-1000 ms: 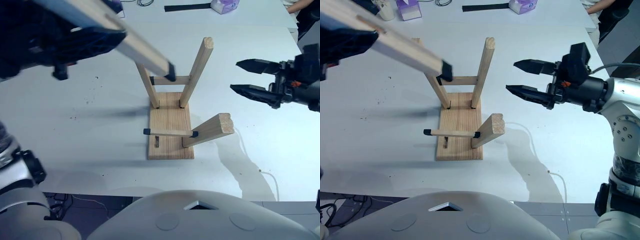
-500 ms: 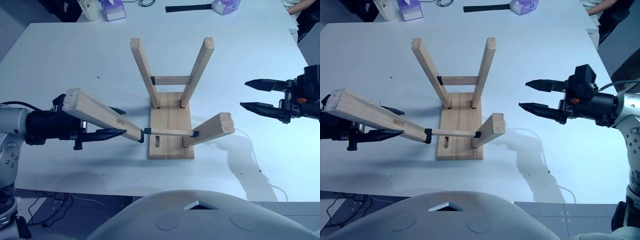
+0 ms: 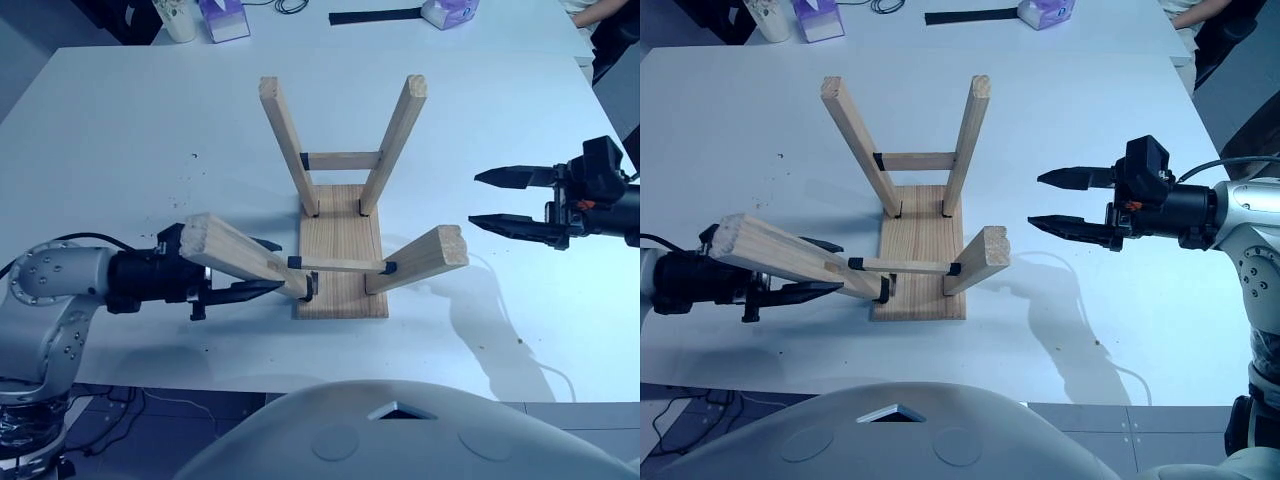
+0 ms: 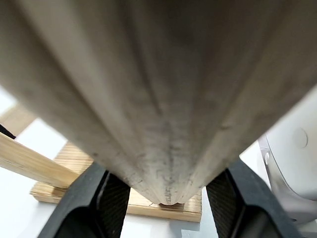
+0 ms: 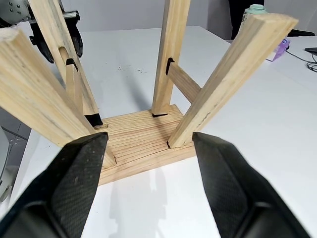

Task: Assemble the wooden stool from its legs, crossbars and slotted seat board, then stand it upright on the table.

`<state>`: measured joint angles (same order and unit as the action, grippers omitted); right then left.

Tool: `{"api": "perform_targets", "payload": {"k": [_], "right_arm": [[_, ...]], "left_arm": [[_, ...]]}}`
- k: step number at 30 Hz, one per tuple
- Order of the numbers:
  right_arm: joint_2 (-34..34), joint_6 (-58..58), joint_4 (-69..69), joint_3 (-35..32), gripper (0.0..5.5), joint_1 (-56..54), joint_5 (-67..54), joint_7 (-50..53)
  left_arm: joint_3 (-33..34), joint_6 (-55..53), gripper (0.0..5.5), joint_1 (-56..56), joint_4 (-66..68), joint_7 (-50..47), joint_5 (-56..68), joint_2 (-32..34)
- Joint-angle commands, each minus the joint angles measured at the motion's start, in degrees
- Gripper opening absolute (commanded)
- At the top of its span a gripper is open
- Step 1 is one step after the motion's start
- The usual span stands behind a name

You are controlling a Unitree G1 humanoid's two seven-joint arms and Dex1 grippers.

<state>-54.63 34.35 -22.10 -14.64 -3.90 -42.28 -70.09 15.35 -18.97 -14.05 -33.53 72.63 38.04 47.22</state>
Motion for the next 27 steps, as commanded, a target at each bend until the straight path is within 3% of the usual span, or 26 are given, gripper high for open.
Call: {"api": "perform_targets", "payload": {"k": [1,12,27], "right_arm": [[-1.0,-0.5,-0.1,0.8,3.15,-1.4,0.6,-0.4],[-1.2,-0.6,-0.2,1.5,3.15,-2.2,0.8,-0.5],[-0.4,-0.8,-2.0,2.4,3.15,-3.5,0.2,0.2]], "left_arm": [[-1.4,1.4,2.03,1.2,0.6,-1.9,-1.5,-0.6],[-4.7,6.3,2.03,0.5,3.6,-1.0,-6.6,1.3],[-10.9,2.5,2.03,3.5,10.0,-2.6,-7.6,4.1]]}}
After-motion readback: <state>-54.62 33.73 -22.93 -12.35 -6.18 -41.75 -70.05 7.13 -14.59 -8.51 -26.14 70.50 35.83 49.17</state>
